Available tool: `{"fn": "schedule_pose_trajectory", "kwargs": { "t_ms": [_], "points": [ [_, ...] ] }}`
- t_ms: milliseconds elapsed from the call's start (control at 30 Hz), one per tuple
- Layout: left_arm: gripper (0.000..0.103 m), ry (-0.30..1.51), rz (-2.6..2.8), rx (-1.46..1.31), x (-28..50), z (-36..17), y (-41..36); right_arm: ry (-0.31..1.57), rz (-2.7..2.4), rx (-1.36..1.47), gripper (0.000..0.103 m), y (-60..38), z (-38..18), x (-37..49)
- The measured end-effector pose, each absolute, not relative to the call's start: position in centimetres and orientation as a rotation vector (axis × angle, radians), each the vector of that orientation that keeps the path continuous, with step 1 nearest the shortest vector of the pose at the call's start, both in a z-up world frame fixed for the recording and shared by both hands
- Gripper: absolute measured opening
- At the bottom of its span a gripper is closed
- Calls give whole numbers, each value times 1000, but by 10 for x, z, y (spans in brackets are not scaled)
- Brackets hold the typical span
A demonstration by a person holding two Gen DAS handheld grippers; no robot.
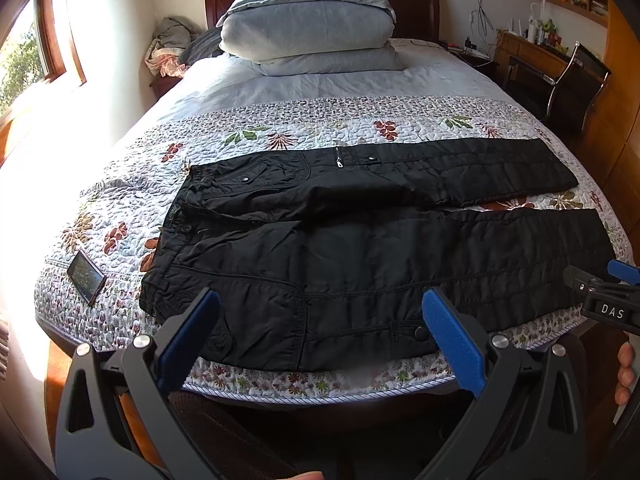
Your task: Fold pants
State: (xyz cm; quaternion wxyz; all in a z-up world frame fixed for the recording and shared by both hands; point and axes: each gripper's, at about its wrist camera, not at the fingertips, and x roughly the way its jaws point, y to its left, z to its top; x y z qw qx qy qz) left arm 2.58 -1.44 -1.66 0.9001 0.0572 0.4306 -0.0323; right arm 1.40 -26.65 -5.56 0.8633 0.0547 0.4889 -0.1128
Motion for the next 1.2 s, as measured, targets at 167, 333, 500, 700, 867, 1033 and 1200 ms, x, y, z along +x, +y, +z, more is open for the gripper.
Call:
{"fn": "schedule_pose_trajectory", "kwargs": {
  "t_ms": [167, 333, 500, 700, 867, 1033, 1200],
  "points": [
    [101, 888, -68, 123, 26, -16, -16, 1025, -238, 119, 100, -267, -57, 15],
    [101, 885, -84, 120, 27, -16, -17, 1016, -240, 125, 100, -269, -56, 15],
    [101, 913, -153, 77, 37, -21, -14, 998, -235, 79, 100, -273, -52, 20],
    [101, 968, -78, -56, 105, -25, 43, 888, -261, -21, 100, -297, -23, 34],
    [101, 1076, 91, -161, 208, -44, 132, 914, -209, -42, 100, -318, -24, 53],
    [101, 1288, 224, -242, 310, -102, 212, 973, -169, -53, 100, -327, -49, 80],
    [101, 1419, 284, -301, 373, -150, 257, 1024, -156, -141, 100, -320, -79, 115]
  ]
}}
